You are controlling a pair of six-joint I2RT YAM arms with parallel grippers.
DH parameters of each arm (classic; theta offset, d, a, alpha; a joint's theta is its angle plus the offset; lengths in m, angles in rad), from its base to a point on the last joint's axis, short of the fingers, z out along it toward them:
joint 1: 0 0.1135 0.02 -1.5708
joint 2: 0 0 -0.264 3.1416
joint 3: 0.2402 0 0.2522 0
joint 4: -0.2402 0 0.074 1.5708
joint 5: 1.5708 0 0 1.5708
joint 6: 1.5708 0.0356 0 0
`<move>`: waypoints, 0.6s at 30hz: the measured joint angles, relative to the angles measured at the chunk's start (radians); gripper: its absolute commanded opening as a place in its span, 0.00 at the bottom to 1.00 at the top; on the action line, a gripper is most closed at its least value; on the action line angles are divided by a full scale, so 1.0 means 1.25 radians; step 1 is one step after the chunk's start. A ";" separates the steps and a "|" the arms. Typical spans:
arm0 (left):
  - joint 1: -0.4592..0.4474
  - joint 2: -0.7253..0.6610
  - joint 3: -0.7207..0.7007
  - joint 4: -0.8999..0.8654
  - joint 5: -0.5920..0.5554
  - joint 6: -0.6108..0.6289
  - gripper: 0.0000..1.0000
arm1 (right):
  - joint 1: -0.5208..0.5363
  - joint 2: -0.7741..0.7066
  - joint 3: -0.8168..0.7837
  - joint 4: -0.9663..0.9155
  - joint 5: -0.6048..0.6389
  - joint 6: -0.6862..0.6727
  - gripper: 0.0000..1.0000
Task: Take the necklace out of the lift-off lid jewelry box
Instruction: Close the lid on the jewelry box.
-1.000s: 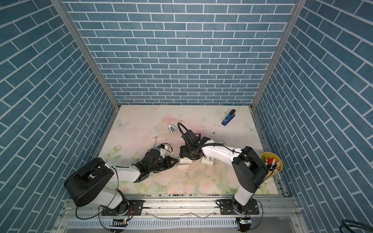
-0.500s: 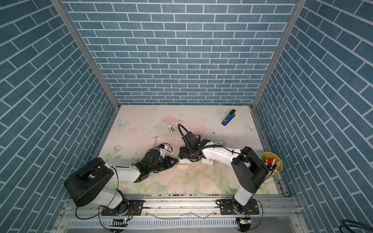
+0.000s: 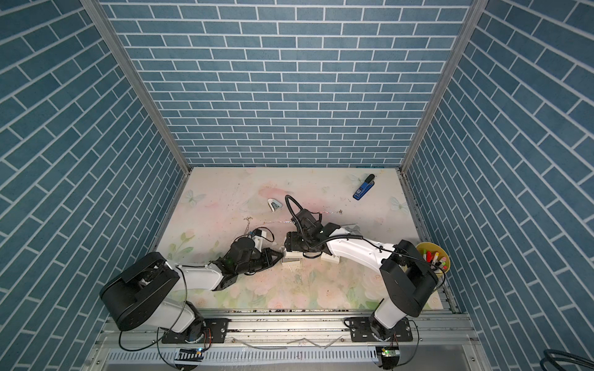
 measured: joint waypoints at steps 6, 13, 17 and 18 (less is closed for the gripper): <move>-0.002 0.000 0.000 0.001 0.000 -0.005 0.15 | 0.008 0.005 -0.014 0.013 -0.001 0.015 0.63; -0.004 0.000 0.000 0.003 0.000 -0.005 0.15 | 0.009 0.021 -0.014 0.029 -0.001 0.017 0.63; -0.004 0.000 0.000 0.003 0.000 -0.005 0.15 | 0.010 0.032 -0.015 0.036 -0.001 0.017 0.63; -0.004 0.000 0.000 0.003 0.000 -0.005 0.15 | 0.010 0.034 -0.015 0.038 -0.001 0.017 0.63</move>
